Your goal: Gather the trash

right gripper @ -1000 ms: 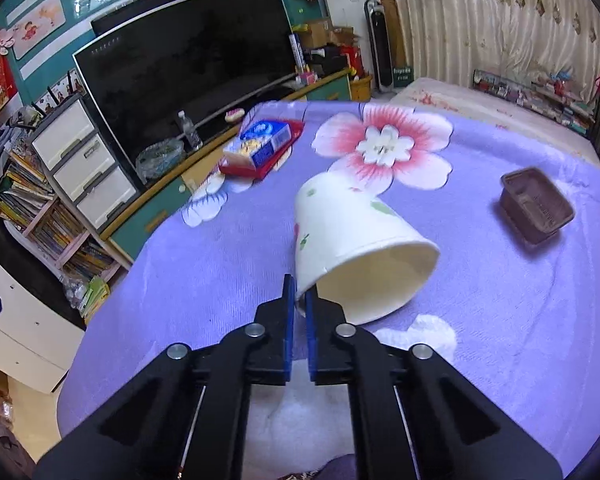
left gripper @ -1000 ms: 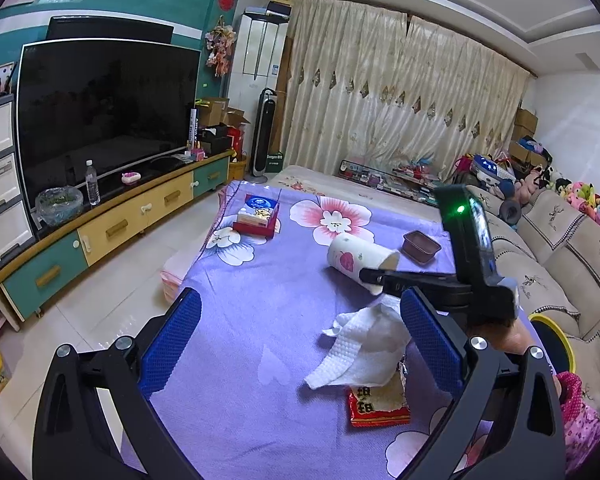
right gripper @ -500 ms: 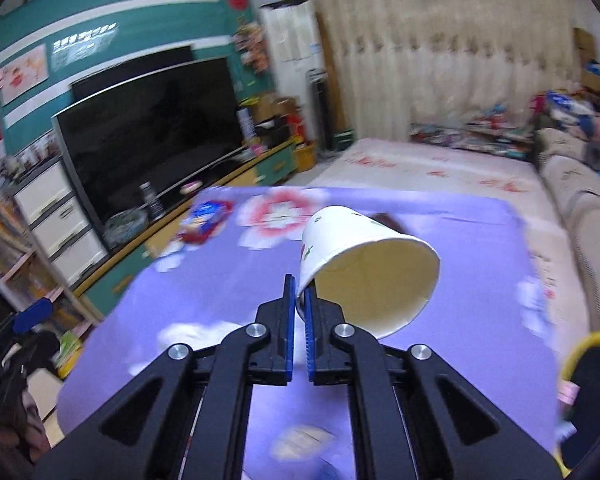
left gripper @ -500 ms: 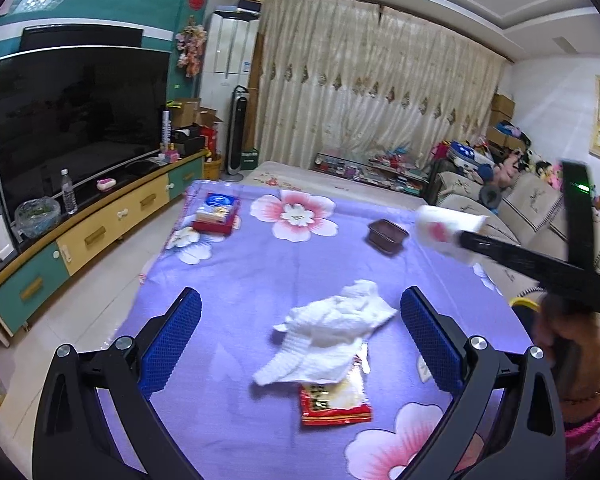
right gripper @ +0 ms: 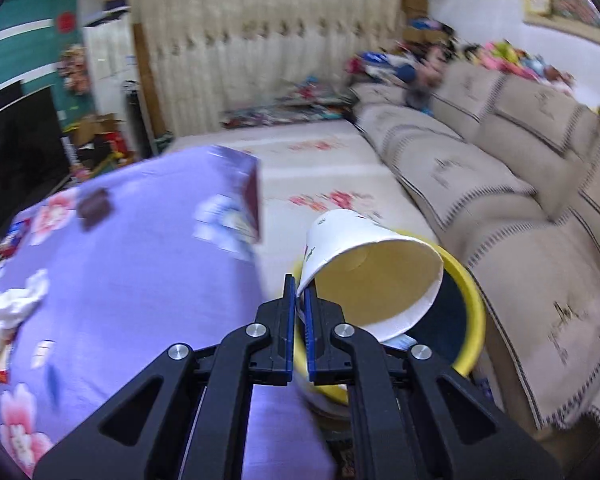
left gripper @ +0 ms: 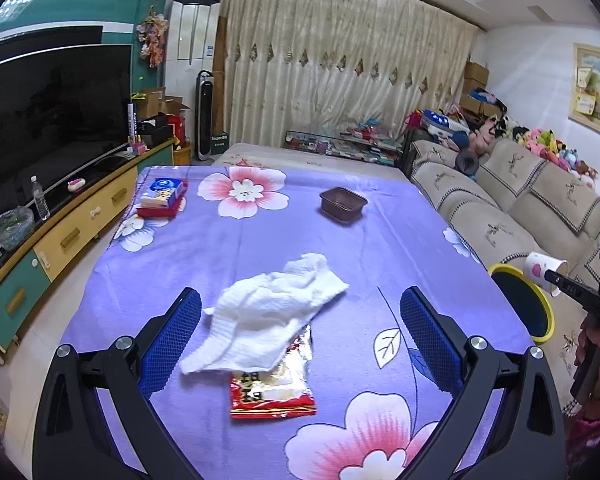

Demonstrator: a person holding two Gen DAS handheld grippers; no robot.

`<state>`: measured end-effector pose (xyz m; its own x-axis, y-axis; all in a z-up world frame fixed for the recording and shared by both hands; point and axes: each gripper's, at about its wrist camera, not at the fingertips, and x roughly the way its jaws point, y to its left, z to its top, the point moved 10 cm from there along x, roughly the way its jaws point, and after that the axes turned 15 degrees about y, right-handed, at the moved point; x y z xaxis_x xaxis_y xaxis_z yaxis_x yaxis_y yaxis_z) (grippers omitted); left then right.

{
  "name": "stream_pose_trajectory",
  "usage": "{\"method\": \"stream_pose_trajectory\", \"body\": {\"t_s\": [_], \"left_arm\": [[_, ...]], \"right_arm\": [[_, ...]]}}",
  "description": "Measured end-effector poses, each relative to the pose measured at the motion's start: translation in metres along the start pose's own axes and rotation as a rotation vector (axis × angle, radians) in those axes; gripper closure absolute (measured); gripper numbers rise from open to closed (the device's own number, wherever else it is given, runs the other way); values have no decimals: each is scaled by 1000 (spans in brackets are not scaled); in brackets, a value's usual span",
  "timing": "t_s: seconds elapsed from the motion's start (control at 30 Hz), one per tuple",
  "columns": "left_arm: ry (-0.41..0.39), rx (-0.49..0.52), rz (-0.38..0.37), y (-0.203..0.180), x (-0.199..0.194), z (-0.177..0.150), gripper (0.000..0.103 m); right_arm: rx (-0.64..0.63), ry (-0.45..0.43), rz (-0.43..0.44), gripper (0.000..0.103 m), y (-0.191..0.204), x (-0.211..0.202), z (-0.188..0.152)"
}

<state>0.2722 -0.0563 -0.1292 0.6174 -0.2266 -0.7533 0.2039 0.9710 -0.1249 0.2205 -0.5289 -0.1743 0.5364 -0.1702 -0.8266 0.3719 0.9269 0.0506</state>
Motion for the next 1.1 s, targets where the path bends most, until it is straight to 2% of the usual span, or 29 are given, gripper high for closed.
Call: {"method": "stream_pose_trajectory", "body": {"t_s": [0.23,0.33,0.47,0.7,0.97,1.03,1.1], "left_arm": [[23,33,-2,-18,6,0,5],[30,44,6,-22,11,0,5],[54,54,-3,-20,19,0,5],[123,97,1,-5,52,-5,5],[190,117,34,17,93,0,5],[213,110,42,22,102,1,10],[234,100,36,25,109,2,20]], "right_arm": [[88,72,-81,95,-55,48,-5],[111,71,-66,91,-60,50,-8],[102,44,-59,83,-56,40,-13],[72,41,-7,82,-30,29,-20],[54,53,7,82,-13,30,-21],[52,60,14,82,-12,33,-21],[48,65,17,82,-10,35,-22]]}}
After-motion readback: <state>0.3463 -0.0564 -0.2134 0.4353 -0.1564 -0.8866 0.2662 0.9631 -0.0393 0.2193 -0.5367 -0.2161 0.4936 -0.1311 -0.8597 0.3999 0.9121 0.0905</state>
